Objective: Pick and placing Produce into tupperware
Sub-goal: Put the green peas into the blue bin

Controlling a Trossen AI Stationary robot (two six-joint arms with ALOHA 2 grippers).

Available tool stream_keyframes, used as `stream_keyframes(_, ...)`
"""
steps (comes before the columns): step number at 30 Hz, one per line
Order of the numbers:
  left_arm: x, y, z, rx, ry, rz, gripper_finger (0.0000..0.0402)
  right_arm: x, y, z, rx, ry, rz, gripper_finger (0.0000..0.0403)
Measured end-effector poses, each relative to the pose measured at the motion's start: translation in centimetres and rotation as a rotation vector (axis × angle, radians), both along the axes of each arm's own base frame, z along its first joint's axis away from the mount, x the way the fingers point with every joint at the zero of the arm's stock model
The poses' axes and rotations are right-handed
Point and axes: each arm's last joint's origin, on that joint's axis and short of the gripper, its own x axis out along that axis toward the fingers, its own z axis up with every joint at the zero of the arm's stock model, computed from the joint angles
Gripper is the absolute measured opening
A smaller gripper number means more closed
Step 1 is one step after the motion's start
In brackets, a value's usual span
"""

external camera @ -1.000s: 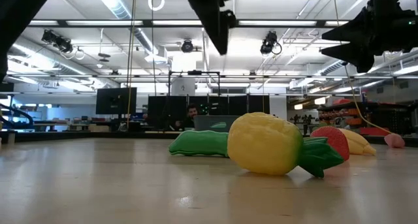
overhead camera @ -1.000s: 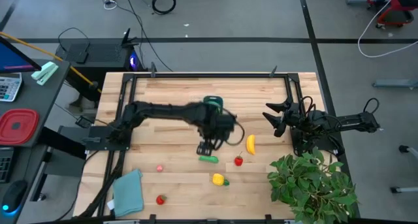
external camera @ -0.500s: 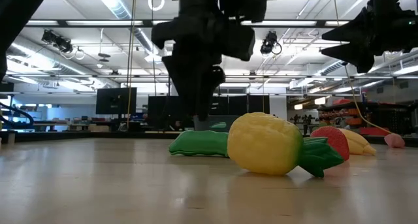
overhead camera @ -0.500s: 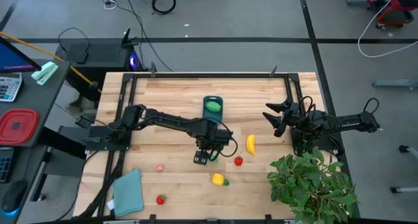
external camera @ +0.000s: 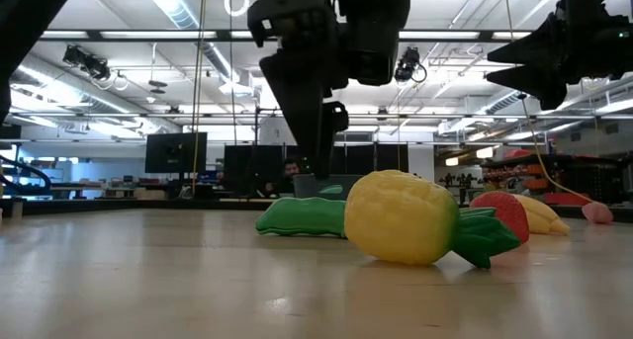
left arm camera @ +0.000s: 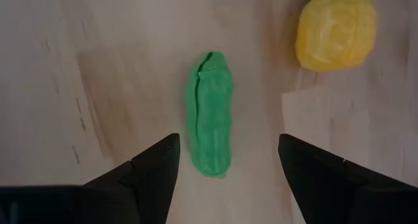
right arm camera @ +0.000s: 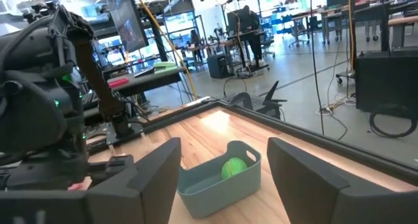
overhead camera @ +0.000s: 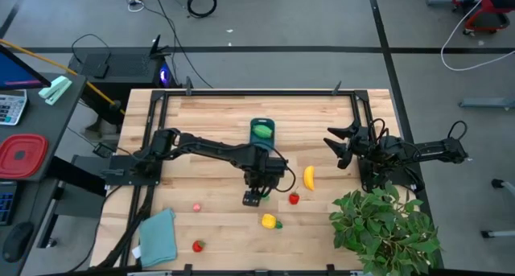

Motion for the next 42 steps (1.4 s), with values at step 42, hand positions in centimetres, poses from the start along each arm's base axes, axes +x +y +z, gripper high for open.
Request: stream_keyframes(42, 1.7, -0.6, -5.0, 0.05, 0.007, -0.022, 0.0217, 0.2, 0.1, -0.1, -0.002, 0.016, 0.041, 0.0224)
